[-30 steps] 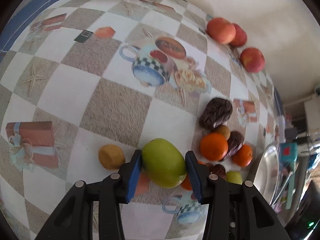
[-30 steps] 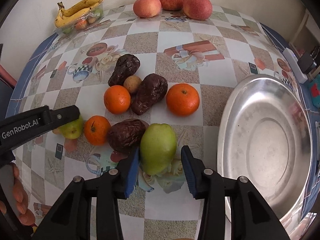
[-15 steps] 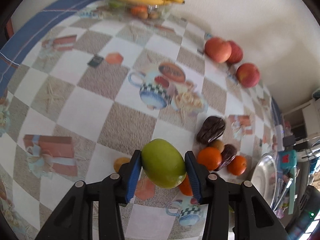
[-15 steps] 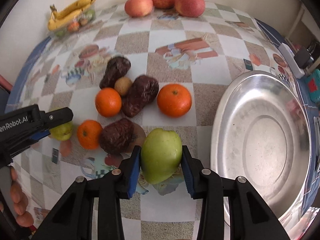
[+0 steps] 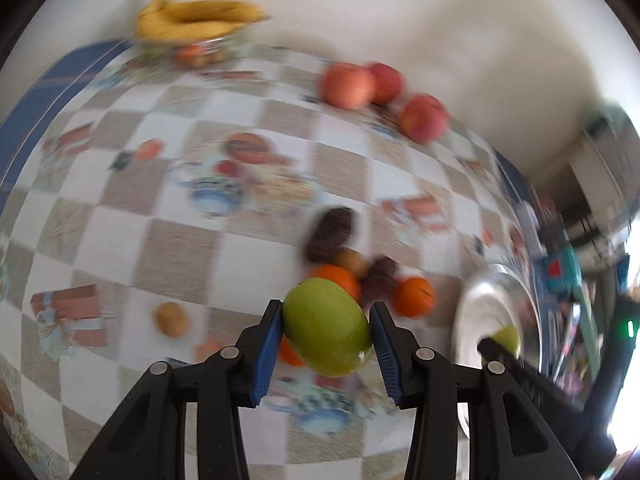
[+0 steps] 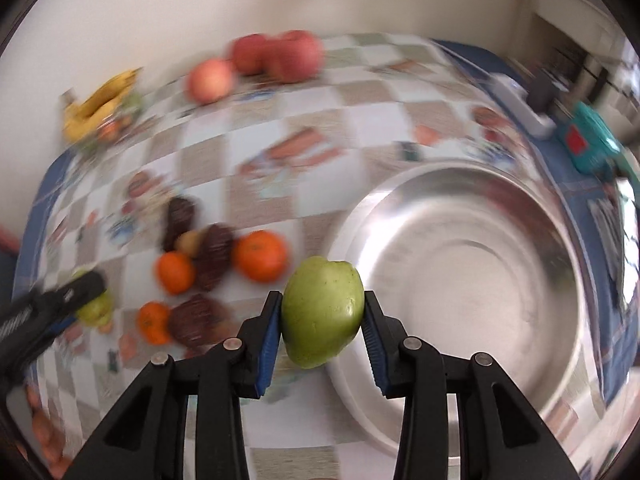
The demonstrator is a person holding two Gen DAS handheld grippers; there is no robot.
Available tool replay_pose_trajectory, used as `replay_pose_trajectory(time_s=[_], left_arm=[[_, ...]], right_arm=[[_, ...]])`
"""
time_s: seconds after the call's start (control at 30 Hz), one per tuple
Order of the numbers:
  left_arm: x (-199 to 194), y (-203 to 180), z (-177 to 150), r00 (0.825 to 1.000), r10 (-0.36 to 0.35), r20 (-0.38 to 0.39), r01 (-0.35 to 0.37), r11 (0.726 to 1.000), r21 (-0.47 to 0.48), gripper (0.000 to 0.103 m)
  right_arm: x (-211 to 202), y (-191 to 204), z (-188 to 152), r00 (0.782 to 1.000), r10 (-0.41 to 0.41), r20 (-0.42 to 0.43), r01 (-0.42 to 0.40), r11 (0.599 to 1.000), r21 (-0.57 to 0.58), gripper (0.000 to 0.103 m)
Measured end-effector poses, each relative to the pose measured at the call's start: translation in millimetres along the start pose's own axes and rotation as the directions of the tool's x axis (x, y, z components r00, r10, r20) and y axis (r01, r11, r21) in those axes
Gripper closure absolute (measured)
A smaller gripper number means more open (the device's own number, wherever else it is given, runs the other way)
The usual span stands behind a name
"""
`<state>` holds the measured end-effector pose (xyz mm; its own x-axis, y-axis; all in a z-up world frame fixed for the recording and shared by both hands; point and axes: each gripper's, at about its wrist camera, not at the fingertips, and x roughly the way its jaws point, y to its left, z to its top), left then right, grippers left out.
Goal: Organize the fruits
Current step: 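Carry both green pears into the steel bowl and open both tools, then lift both open tools out of the bowl back toward the fruit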
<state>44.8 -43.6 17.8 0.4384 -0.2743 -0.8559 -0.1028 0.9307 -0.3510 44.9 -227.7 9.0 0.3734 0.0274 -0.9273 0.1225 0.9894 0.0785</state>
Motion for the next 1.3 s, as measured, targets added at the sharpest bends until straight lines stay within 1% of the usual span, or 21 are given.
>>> replay_pose_trajectory(time_s=[0.03,0.1,0.2,0.3,0.43,0.57,0.63,0.7,0.87,0.93,0.97,1.0,1.07,1.13,1.2,1.23,1.3], left_arm=[[2,-16,-5,1.0,-0.008,-0.005,0.008,0.999,0.051,0.056],[5,-42,-15,1.0,-0.024,-0.013,0.025,0.99,0.137,0.056],[11,-84,-31,0.998,-0.057,-0.015,0.059,0.964,0.259,0.056],[15,-115,-46,0.995,-0.091,-0.033,0.097,0.934,0.344,0.056],[27,-139,-60,0.994,-0.097,-0.042,0.106,0.907,0.408,0.056],[35,-149,-66,0.993,-0.094,-0.066,0.114,0.883,0.456,0.055],[33,-148,-67,0.994,-0.088,-0.058,0.105,0.875,0.472,0.053],[31,-146,-65,0.995,-0.089,-0.049,0.102,0.879,0.466,0.04],[33,-130,-55,0.995,-0.083,-0.063,0.102,0.912,0.398,0.039],[34,-120,-48,0.996,-0.068,-0.066,0.087,0.931,0.356,0.034],[34,-115,-45,0.996,-0.056,-0.065,0.074,0.94,0.334,0.029],[35,-109,-41,0.997,-0.035,-0.062,0.052,0.949,0.31,0.025],[37,-93,-33,0.998,0.024,-0.056,-0.009,0.965,0.26,0.023],[37,-78,-27,0.996,0.068,-0.053,-0.056,0.976,0.211,0.02],[34,-61,-20,0.994,0.1,-0.054,-0.091,0.985,0.144,0.015],[33,-53,-17,0.991,0.12,-0.055,-0.113,0.987,0.115,0.013],[26,-39,-11,0.98,0.198,-0.032,-0.194,0.977,0.084,0.006]], right_arm=[[1,-10,1,1.0,-0.021,-0.011,0.022,0.999,0.037,0.062],[4,-31,3,0.999,-0.032,-0.03,0.036,0.993,0.116,0.062],[5,-61,2,0.998,-0.043,-0.04,0.051,0.976,0.213,0.062],[2,-84,1,0.996,-0.08,-0.039,0.087,0.956,0.28,0.062],[-4,-102,-1,0.996,-0.086,-0.028,0.091,0.944,0.317,0.062],[-12,-105,-3,0.996,-0.092,-0.004,0.089,0.948,0.305,0.062],[-17,-104,-2,0.995,-0.097,0.011,0.09,0.953,0.288,0.062],[-16,-101,-1,0.997,-0.083,0.011,0.076,0.957,0.28,0.062],[-12,-101,0,0.997,-0.073,0.0,0.07,0.959,0.275,0.062],[-11,-101,-1,0.997,-0.071,-0.006,0.07,0.958,0.279,0.062],[-10,-102,-1,0.997,-0.072,-0.01,0.072,0.957,0.28,0.062],[-9,-102,-2,0.997,-0.072,-0.016,0.073,0.957,0.281,0.062],[-6,-102,-3,0.997,-0.068,-0.028,0.073,0.956,0.284,0.062],[-4,-102,-4,0.997,-0.067,-0.039,0.076,0.956,0.283,0.062],[-3,-102,-4,0.997,-0.068,-0.044,0.078,0.957,0.281,0.061],[-2,-101,-4,0.997,-0.068,-0.044,0.078,0.957,0.28,0.061],[-2,-100,-4,0.997,-0.068,-0.045,0.078,0.959,0.274,0.061]])
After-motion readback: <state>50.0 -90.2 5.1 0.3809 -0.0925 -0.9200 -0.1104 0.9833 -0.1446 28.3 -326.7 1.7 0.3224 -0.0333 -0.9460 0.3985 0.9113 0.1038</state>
